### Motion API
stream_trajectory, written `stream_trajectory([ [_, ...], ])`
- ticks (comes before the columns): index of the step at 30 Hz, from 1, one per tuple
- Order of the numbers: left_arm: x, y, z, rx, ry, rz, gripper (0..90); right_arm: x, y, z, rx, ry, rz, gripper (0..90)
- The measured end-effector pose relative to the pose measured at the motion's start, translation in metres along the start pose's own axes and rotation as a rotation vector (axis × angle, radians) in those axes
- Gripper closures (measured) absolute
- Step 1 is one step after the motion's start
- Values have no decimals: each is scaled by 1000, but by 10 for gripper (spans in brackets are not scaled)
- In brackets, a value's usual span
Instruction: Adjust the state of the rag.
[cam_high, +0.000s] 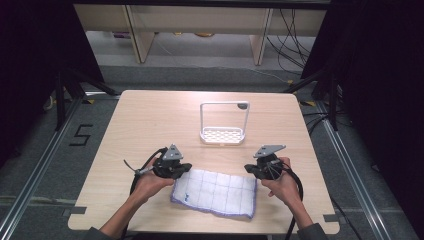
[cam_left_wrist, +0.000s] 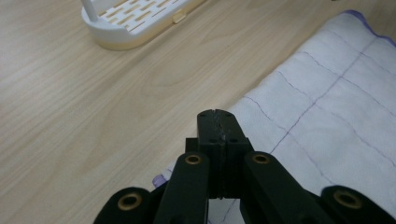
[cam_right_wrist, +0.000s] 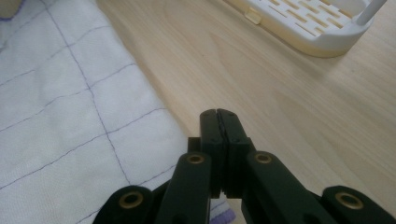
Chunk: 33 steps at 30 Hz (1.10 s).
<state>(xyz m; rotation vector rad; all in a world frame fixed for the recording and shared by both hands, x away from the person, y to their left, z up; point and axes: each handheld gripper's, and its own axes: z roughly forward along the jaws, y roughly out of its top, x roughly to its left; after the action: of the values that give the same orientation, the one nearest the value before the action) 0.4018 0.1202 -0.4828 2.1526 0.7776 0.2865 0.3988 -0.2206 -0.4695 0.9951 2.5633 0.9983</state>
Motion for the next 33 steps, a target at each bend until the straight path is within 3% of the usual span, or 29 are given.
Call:
stream_trajectory([
  [1,2,0,2,11,-1,8,893,2,-2,1,-23,-11,11,885],
  [3,5,-1,5,16,5,2,893,10,-1,-4,-29,9,-38,816],
  [4,5,-1,5,16,5,2,893,10,-1,-4,-29,9,-38,816],
  [5,7,-2,7,21,2,-8,893,22,-2,-5,4,9,-64,750],
  [6,7,-2,7,21,2,-8,893,22,-2,-5,4,9,-64,750],
  [8,7,-2,8,23,2,-11,892,28,-5,1,35,30,-109,715],
  [10,7,-2,8,23,1,-8,892,29,-8,11,70,11,-82,699],
  [12,7,-2,8,24,1,-9,892,26,-11,18,95,11,-56,717],
  [13,7,-2,8,27,0,-10,892,25,-11,19,119,17,-57,757],
  [15,7,-2,8,27,-1,-8,892,23,-13,22,114,27,-75,865],
  [16,6,-2,8,19,-3,-10,892,23,-12,23,100,29,-81,887],
  [17,6,-2,6,24,-5,-5,893,23,-10,19,119,28,-92,893],
  [21,3,2,-2,-3,-26,-11,893,24,0,7,80,35,-100,895],
  [22,2,3,-5,-9,-34,-8,893,19,4,1,45,62,-122,896],
  [26,2,14,-13,-37,-41,-5,893,11,15,-9,18,49,-93,896],
  [27,5,17,-12,-44,-43,-28,893,7,17,-7,12,33,-78,896],
  [28,15,20,-3,-19,-31,-44,893,-3,21,1,32,25,-36,896],
  [30,27,17,10,30,-19,-68,893,-15,20,17,39,11,-34,896],
  [32,31,14,16,45,-19,-81,893,-17,19,22,57,15,-11,896],
  [33,34,12,23,46,-24,-101,893,-17,17,35,99,-10,27,896],
])
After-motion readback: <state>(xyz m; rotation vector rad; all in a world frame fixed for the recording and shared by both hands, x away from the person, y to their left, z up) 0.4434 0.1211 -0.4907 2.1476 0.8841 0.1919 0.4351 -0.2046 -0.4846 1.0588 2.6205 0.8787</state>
